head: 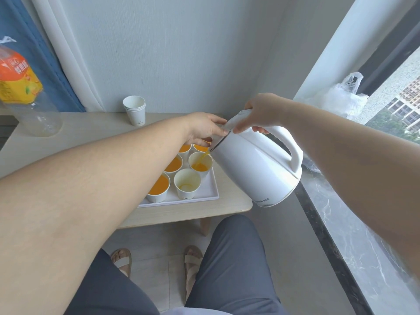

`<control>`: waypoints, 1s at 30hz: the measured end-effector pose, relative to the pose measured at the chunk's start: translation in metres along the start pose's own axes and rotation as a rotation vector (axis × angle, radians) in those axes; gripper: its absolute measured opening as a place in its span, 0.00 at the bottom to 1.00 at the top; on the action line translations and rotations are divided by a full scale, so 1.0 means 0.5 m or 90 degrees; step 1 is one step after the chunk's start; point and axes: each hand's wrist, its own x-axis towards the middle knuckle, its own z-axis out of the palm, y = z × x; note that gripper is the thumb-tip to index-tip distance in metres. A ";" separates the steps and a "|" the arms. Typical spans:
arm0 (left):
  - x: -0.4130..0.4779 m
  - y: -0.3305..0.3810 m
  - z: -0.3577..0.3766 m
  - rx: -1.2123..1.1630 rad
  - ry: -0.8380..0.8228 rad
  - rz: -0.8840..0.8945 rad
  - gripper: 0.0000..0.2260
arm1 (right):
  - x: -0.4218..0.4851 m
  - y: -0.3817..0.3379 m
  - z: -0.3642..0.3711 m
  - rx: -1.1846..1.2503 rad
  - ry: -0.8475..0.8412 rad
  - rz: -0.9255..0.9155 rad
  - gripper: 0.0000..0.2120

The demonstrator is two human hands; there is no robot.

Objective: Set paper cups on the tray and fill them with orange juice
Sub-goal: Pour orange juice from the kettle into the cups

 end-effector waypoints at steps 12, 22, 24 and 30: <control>-0.010 0.012 0.000 -0.024 -0.011 0.006 0.20 | 0.002 -0.006 -0.012 -0.018 -0.005 0.005 0.21; -0.013 0.015 0.001 -0.031 -0.008 0.005 0.21 | 0.002 -0.013 -0.019 -0.050 -0.007 0.008 0.17; -0.013 0.014 0.002 -0.032 -0.009 0.006 0.21 | 0.004 -0.014 -0.018 -0.057 -0.007 0.008 0.17; -0.005 0.011 -0.003 -0.029 -0.008 0.003 0.22 | 0.008 -0.019 -0.019 -0.062 -0.010 0.007 0.17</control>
